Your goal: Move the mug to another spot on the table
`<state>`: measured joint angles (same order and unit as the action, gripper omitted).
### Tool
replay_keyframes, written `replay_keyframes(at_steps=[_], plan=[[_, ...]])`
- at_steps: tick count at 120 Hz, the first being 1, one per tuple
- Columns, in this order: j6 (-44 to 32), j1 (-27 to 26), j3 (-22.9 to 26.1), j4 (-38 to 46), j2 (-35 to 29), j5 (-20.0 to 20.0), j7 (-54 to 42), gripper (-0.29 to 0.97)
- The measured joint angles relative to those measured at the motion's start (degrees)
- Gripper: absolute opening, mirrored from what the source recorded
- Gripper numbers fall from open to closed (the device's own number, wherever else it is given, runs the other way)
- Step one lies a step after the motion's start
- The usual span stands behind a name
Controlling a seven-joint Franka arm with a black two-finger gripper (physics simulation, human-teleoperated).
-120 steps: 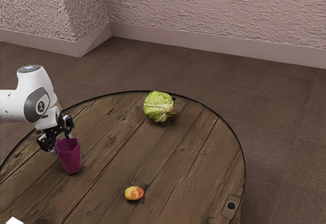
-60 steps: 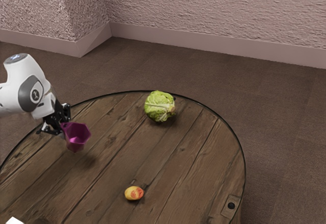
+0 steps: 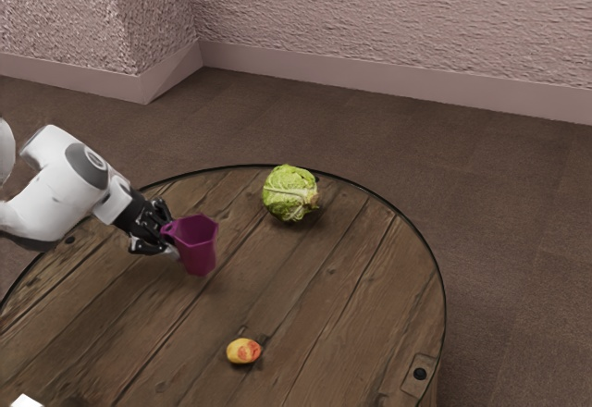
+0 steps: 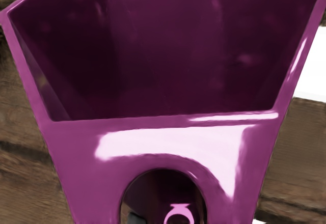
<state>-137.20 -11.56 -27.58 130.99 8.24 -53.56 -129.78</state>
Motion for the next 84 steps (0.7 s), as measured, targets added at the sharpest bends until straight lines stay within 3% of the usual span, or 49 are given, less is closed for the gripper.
replay_keyframes(at_steps=[16, 41, 65, 84], plan=[[2.77, -0.11, 0.05, 2.18, 1.24, -8.41, -7.5, -0.11], [6.11, 1.12, 0.04, 2.71, 4.64, -13.92, -17.92, -0.11], [7.35, 0.63, 0.51, 2.27, 4.88, -12.29, -23.4, 0.3], [7.65, 1.4, 0.35, 2.45, 1.44, -10.5, -25.92, 0.49]])
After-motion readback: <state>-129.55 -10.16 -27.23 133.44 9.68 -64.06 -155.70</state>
